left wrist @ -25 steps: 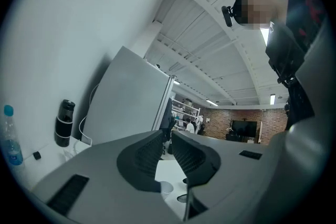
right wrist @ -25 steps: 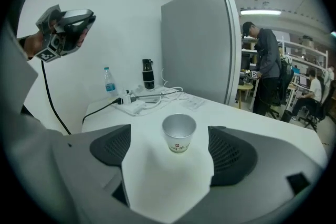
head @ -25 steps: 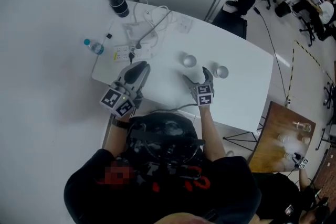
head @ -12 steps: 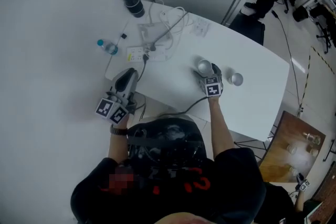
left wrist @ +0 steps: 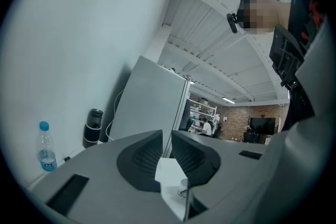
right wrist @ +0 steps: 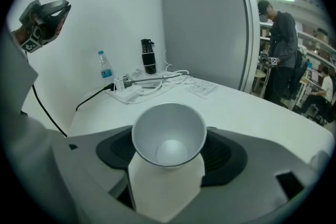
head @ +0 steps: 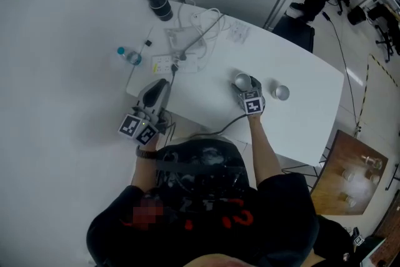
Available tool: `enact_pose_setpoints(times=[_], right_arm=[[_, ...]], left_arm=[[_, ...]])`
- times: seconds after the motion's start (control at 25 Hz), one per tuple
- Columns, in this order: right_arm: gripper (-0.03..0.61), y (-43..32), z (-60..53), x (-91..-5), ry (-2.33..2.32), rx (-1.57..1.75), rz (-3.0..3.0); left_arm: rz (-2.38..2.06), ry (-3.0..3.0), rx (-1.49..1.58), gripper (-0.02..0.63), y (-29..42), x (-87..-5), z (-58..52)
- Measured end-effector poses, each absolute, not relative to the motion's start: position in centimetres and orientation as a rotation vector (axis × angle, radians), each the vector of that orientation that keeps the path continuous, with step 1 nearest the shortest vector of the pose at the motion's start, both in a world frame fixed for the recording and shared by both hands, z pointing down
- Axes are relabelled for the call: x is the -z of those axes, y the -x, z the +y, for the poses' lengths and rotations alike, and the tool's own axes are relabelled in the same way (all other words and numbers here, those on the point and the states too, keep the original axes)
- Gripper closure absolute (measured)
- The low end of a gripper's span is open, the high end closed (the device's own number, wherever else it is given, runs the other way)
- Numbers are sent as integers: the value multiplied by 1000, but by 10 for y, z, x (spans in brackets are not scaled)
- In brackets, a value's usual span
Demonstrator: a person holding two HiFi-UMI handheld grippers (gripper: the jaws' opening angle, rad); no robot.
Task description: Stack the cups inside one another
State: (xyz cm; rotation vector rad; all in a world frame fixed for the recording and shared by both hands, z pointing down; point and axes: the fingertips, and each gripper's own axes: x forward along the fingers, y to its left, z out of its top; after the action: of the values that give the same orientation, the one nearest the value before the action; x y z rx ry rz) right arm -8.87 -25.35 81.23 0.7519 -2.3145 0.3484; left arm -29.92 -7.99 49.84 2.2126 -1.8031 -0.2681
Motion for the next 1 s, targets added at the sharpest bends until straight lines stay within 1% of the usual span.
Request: enact_pose_setpoints(times=[0.16,0.52,1.0], right_arm=[[210,75,-229,-806,-771,-384,-2324],[212,11,-166,-802,-933,-475,-2287],[212,-74,-123,-763,-1203,-517,-2255]], left_arm=[[-1741,-2261,271,555,285,-495,-87],[-1557,-2372,325,555,244,-489,-103],[-1141,-2547,269,555,123,-489,-126]])
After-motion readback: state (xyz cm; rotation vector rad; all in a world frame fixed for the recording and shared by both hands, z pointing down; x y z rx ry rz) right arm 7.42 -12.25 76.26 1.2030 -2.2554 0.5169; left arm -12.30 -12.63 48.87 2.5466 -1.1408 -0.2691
